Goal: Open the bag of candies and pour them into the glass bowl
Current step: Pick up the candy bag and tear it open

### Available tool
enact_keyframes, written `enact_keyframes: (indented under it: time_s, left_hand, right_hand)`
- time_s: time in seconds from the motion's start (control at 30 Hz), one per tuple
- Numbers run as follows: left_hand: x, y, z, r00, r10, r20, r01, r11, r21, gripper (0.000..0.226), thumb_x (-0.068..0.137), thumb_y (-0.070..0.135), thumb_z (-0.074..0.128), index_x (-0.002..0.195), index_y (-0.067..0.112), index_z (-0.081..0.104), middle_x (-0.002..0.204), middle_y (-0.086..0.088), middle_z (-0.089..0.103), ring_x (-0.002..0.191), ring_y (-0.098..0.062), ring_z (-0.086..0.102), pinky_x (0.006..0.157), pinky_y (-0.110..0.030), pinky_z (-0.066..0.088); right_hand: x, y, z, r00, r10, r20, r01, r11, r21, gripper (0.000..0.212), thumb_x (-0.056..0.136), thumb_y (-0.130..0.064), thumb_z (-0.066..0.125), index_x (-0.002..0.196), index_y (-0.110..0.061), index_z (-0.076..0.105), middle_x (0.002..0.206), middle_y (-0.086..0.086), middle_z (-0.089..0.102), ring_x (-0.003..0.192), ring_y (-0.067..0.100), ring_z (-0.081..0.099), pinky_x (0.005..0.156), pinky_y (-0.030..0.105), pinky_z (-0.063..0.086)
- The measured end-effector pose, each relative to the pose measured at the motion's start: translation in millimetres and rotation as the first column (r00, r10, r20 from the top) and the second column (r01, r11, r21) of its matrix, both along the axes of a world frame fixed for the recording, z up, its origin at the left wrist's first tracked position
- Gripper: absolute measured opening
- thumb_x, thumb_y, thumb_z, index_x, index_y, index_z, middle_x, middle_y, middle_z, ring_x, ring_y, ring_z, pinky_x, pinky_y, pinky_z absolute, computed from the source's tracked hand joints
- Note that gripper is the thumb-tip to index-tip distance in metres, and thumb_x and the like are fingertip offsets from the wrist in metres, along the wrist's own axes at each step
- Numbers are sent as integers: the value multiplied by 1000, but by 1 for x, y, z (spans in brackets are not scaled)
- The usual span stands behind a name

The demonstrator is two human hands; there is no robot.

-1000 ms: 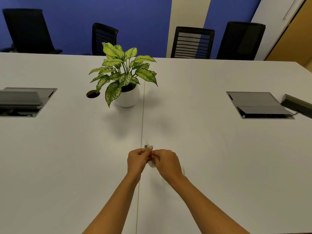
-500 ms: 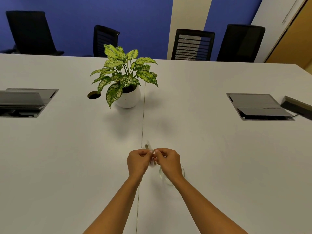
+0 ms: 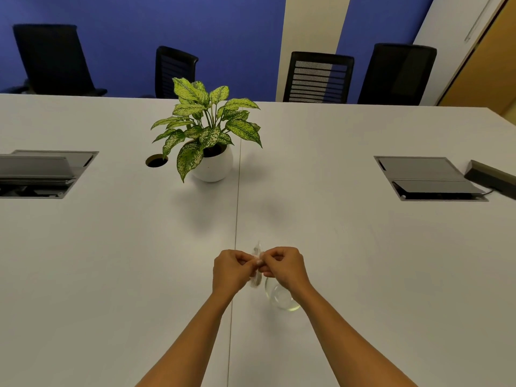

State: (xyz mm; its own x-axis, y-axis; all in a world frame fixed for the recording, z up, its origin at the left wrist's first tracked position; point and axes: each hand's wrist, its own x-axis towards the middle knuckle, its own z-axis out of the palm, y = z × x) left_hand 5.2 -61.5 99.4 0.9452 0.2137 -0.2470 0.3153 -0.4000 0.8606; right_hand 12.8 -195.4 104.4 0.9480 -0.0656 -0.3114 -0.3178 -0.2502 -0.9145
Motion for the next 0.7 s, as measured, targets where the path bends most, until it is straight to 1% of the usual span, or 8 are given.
enact_keyframes:
  time_s: [0.1,0.17,0.3,0.37,0.43,0.5,0.63,0.7]
  left_hand:
    - [0,-1,-4,997,57,-42,-62,991,-121,19,80,25,74,86,8,77,73,-7,75,66,-20,73,67,-33,62]
    - [-2,-4,-6,995,87,-50,-93,985,-142,15,80,24,74,82,9,76,72,-6,74,65,-19,72,67,-31,61]
    - [-6,-12,-7,993,113,21,-113,993,-36,11,81,22,72,72,16,74,63,-1,72,59,-14,69,62,-26,58]
    - [-8,-18,-6,991,117,71,-120,992,39,10,81,20,70,74,14,73,63,0,71,59,-12,67,59,-21,54]
    - [-10,-23,-6,986,118,115,-128,989,80,9,81,17,68,74,14,72,63,1,70,58,-10,65,56,-17,50]
    - [-12,-25,-6,983,118,138,-132,987,96,10,83,17,67,74,14,71,61,2,68,56,-9,64,54,-15,46]
    - [-16,-27,-6,979,131,155,-148,984,101,13,85,20,66,74,15,70,59,6,66,53,-8,62,49,-9,39]
    - [-17,-27,-6,978,144,153,-160,983,94,14,85,20,65,73,15,69,58,6,65,52,-9,61,48,-8,38]
  right_hand:
    - [2,-2,-2,999,20,34,-17,998,-63,9,86,-14,67,81,-10,73,69,5,75,63,14,74,64,28,62]
    - [2,-1,-3,997,41,71,-30,989,-145,9,85,-16,66,81,-11,73,69,2,74,62,12,73,66,27,62]
    - [-1,4,-3,981,91,171,-28,940,-339,9,83,-23,68,81,-15,71,66,-4,69,61,8,66,60,19,55]
    - [-4,7,-4,976,90,201,-5,921,-389,12,84,-24,69,81,-13,69,67,-2,68,61,10,64,60,22,56]
    - [-6,10,-6,973,84,216,16,907,-422,15,85,-25,68,81,-11,68,71,2,70,64,14,65,62,26,56]
    - [-8,13,-7,970,82,229,27,900,-435,16,86,-25,68,81,-9,67,71,3,70,64,14,64,60,25,54]
    - [-9,16,-9,970,85,226,29,888,-459,18,88,-24,66,81,-8,66,72,5,70,64,16,64,59,30,54]
    - [-9,17,-11,969,85,230,32,887,-460,18,88,-24,65,80,-8,66,71,5,69,63,16,62,57,28,52]
